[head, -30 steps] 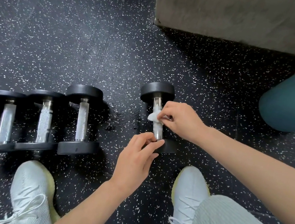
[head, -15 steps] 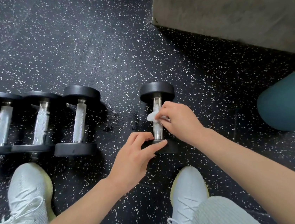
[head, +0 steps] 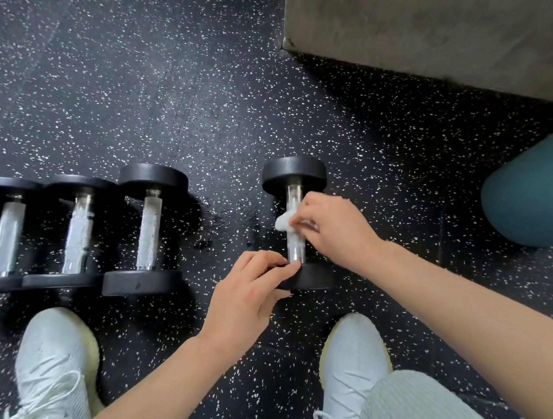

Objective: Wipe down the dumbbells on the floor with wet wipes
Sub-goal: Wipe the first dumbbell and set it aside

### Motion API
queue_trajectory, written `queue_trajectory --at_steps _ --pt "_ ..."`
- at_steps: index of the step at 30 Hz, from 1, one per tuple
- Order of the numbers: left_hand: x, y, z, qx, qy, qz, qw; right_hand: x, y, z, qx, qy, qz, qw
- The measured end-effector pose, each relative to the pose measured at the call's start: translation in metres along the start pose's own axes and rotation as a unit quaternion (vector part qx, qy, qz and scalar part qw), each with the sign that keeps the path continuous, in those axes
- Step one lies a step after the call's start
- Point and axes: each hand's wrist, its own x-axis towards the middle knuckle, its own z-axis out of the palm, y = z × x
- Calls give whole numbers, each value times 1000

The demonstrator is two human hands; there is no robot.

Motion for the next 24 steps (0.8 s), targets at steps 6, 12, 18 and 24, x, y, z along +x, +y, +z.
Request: queue_trajectory --at_steps 6,12,18,24 --pt "0 7 9 -11 17 -13 1000 -19 3 1 6 -50 -15 999" --pt "5 13 8 14 6 -8 1000 12 16 -8 -2 37 50 998" --pt "0 5 4 2 -1 6 1000 -32 4 4 25 -50 4 998" --pt "5 14 7 10 5 -7 1000 0 17 -8 20 -3 37 999"
